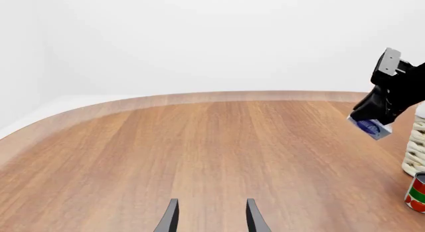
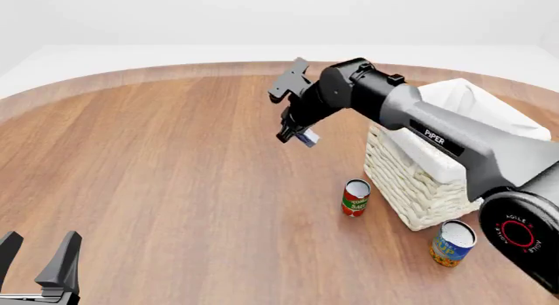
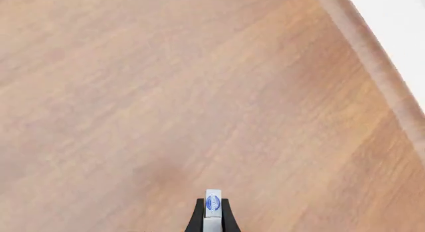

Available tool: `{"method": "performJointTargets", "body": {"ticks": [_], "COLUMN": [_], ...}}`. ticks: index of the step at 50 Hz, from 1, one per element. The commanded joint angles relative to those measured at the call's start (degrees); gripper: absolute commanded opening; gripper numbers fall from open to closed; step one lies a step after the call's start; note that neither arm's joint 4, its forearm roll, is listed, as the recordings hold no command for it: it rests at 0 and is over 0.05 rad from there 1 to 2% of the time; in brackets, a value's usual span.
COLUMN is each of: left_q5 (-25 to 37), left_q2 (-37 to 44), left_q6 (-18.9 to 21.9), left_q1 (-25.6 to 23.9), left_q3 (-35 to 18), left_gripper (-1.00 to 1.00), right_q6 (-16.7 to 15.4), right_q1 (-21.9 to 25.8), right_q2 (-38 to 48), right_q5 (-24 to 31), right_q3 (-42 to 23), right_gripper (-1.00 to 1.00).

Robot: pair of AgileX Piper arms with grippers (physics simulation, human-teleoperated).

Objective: Pick up the alphabet soup and the cream cheese box, and put them in the basket.

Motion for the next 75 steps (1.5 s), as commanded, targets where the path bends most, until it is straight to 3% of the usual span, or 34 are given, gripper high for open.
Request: {"method": "performJointTargets", "body": {"ticks": [1,7,16,27,55,75], "left_q5": [0.0,0.0,0.1,0.2,0.1,0.2], "left_q2": [0.0,0.0,-0.1,-0.2,-0.1,-0.2], "left_q6": [0.0,0.0,0.0,0.0,0.0,0.0], "left_q1": [0.0,0.0,0.0,0.0,0.0,0.0], "left_q3": [0.0,0.0,0.0,0.0,0.0,0.0], "left_gripper": [1.0,1.0,1.0,1.0,1.0,1.0], "right_q6": [7.0,10.4,12.8,14.6,16.9,18.9], "right_q1": [2.0,2.3,3.1,2.8,-3.8,-9.4], "right_q2": [-9.5,-15.2,-22.4,-30.4,-43.4,-45.1], "right_q5": [-6.6,-11.2,-14.8,-15.0,-13.0,-13.2], "right_q3": [10.5,17.1,25.5,31.2,36.4,34.0], "right_gripper": [-1.0,-1.0,-1.0,-1.0,-1.0,-1.0]}}
